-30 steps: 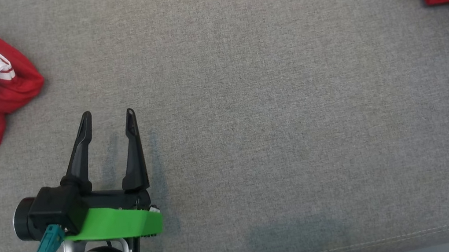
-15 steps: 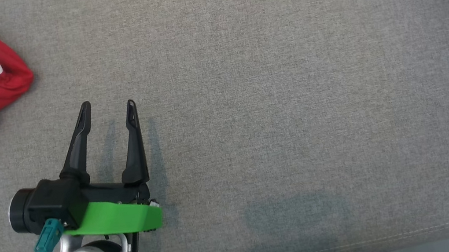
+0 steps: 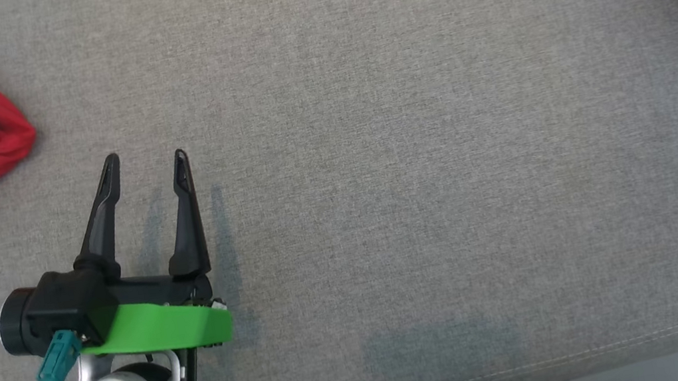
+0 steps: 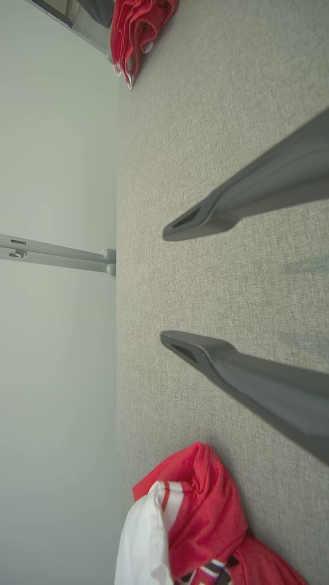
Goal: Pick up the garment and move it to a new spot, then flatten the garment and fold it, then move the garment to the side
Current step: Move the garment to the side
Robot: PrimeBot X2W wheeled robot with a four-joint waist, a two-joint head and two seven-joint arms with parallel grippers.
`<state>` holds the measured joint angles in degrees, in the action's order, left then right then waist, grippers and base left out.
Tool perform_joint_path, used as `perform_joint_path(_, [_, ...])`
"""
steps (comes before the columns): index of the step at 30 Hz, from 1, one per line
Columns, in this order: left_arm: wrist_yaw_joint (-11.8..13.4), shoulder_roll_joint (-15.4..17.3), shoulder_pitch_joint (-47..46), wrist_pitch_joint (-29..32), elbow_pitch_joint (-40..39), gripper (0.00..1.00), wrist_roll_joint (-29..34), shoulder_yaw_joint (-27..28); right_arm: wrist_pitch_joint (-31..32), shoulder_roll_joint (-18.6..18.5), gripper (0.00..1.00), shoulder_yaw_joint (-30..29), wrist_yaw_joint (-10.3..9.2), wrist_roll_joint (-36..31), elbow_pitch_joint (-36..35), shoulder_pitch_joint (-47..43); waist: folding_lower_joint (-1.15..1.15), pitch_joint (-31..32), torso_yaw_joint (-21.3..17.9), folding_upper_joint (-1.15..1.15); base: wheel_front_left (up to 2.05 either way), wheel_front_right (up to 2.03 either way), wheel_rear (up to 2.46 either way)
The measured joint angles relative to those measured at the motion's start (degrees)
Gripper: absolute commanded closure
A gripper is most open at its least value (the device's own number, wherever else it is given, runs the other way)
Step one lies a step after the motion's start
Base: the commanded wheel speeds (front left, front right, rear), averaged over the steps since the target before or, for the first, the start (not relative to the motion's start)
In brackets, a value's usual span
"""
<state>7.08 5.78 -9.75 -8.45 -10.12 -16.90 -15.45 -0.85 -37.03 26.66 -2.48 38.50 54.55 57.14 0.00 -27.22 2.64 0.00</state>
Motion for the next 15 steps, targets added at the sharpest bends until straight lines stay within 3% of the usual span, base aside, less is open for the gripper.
perform_joint_path(7, [0.0, -0.4, -1.8, -1.0, 2.9, 0.0, -0.8, 0.6, -7.9, 4.3, 0.0, 1.6, 2.57, -1.4, -3.7, 0.8, 0.0, 3.6, -1.6, 0.0, 0.0, 0.0, 0.0])
perform_joint_path(15, [0.0, -1.1, -3.3, -1.8, 6.9, 0.0, -2.0, 1.1, -12.5, 9.5, 0.0, 3.2, 4.48, -1.7, -6.9, 0.5, 0.0, 8.2, -2.2, 0.0, 0.0, 0.0, 0.0])
